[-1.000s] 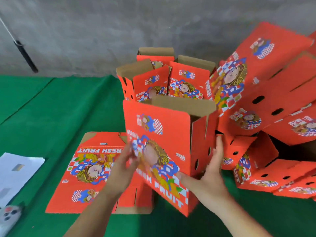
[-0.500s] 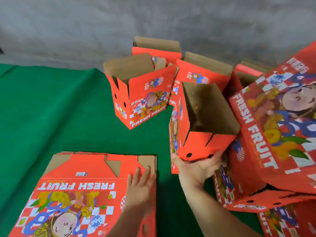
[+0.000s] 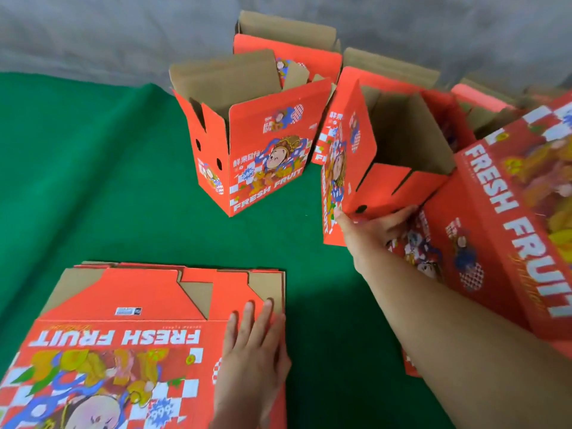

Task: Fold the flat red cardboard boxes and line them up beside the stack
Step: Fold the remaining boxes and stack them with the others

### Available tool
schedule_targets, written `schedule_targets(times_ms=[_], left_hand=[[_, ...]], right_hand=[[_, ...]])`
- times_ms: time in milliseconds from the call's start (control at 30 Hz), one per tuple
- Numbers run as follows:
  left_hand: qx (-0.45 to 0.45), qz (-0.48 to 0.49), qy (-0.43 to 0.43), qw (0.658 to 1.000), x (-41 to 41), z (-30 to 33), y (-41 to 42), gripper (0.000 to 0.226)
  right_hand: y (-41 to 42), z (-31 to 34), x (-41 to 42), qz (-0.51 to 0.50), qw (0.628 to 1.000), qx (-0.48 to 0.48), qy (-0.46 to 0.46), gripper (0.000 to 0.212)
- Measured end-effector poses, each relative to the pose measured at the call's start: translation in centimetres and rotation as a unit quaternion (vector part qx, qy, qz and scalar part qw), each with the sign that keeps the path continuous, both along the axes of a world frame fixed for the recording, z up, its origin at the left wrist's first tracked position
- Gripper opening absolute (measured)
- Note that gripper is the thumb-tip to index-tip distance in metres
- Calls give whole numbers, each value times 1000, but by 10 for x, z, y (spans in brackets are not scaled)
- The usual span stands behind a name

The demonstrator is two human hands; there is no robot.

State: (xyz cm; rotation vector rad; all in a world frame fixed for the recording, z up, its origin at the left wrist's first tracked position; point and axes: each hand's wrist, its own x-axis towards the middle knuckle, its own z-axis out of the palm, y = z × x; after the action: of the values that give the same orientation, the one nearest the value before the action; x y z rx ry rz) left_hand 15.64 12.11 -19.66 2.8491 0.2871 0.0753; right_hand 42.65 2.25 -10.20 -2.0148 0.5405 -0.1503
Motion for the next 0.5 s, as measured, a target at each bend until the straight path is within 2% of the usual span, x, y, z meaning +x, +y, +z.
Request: schedule_targets(times_ms=[167,233,300,367,433,500], left_hand=[[-23,6,35,999,-2,6,1,53],[-63,14,43,997,-5,16,2,51],[-62,23,49,997,-17,30,-2,55],[-45,92,68,992,-42,42,-12,62],[-58,198,133,969,-73,44,-25,60],[-84,225,188,952,-106,39,-39,68]], right_hand=[[-15,5,-58,79,995,20,55,114],[-22,2,-100,173,981,16,84,101],[-29,-4,-151,264,953,10,151,93],[-34,-10,-208,318,922,18,222,88],[-39,-15,-262,339,901,28,270,86],[-45,-22,-309,347,892,47,286,81]])
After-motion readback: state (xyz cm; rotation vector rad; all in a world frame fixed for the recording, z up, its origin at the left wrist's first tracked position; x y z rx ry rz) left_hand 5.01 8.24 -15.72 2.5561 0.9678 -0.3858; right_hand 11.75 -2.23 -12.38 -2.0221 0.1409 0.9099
